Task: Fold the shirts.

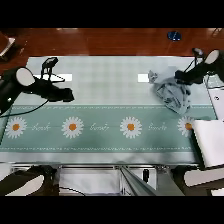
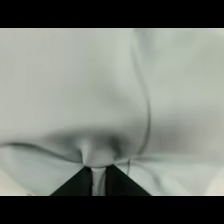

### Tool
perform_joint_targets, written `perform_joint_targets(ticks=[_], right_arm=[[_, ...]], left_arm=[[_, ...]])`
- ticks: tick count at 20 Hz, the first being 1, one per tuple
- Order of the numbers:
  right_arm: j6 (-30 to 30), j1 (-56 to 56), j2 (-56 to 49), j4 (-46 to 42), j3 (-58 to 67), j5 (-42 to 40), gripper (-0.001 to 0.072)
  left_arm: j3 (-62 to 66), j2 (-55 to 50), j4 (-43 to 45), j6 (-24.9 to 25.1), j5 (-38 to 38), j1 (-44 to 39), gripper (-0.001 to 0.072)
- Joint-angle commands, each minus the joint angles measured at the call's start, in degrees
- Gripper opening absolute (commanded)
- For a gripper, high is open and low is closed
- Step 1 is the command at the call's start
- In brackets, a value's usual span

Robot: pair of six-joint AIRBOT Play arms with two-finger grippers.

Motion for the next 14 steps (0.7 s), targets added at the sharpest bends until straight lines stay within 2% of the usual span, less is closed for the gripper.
perform_joint_targets(ticks=[1,4,7,10,14], right_arm=[[-4.9,0.0,12.1,11.0,0.1,-4.3,0.0024],[-8.1,0.0,24.0,16.8,0.1,-7.5,0.0024],[-9.2,1.9,33.2,16.5,0.7,-10.2,0.0024],[-9.6,5.6,37.5,16.5,7.1,-9.7,0.0024],[-9.5,11.9,37.7,16.6,19.1,-7.8,0.0024]], left_arm=[[-8.2,10.8,-4.2,1.0,-3.3,1.2,0.0507],[-18.3,28.4,-15.1,0.4,5.2,1.0,0.0507],[-26.1,42.1,-16.4,1.2,11.7,1.1,0.0507],[-30.6,47.4,-16.4,2.1,11.8,1.1,0.0507],[-31.8,45.4,-16.6,2.1,11.7,1.1,0.0507]])
